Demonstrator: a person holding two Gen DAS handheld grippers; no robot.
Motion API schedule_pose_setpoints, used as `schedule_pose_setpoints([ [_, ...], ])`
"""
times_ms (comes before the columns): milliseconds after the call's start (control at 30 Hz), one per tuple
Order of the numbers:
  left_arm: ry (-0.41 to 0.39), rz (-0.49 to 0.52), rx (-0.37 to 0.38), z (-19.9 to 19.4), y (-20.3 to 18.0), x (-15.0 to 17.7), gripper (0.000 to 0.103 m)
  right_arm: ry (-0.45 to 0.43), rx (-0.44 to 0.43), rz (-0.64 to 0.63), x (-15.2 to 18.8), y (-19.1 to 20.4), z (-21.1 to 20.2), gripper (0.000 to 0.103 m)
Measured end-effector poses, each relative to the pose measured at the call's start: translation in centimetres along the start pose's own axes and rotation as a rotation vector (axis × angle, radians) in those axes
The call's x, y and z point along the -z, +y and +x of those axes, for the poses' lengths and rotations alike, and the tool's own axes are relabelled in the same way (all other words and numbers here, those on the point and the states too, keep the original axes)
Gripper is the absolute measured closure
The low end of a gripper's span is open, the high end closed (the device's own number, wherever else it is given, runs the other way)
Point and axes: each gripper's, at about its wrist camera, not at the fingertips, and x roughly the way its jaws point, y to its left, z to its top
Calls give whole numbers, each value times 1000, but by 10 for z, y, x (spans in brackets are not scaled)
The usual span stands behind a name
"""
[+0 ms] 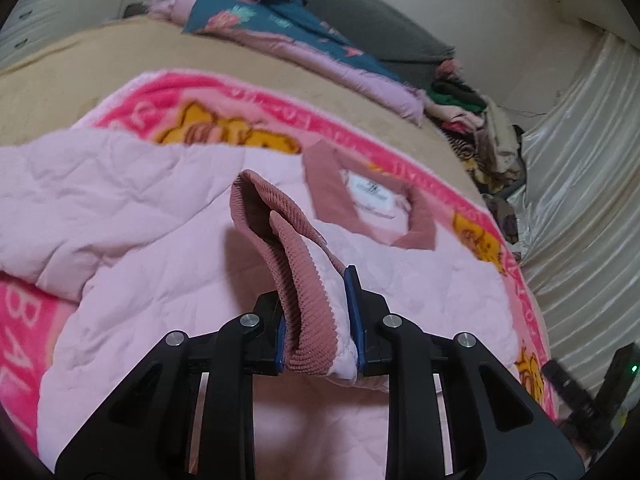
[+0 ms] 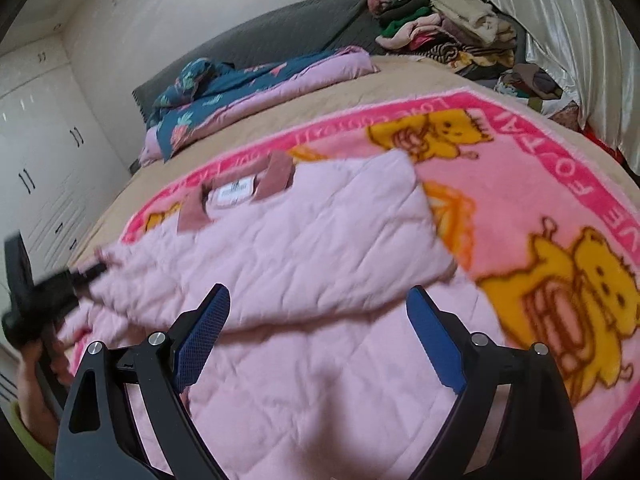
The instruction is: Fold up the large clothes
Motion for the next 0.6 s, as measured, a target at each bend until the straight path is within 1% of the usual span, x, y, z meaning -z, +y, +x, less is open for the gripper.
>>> schedule_pose_setpoints([
  [267, 56, -30, -31, 16, 18, 5, 86, 52, 52, -70, -27, 15, 40, 11],
  [400, 60, 12, -53, 17, 16, 9, 82, 99, 96, -78, -30, 15, 67, 11],
  [467, 74, 9, -64, 19, 19, 11, 81, 144, 110, -76, -28, 11, 81, 11],
  [500, 82, 4, -67, 20, 21, 12, 80, 183, 129, -70, -25, 7, 90, 11],
  [567, 92, 1, -82, 23, 23, 13, 77, 241, 153, -66, -18, 0, 107, 11],
  [600, 93, 3, -89, 23, 23, 14, 75, 255, 161, -57, -13, -4, 113, 10],
])
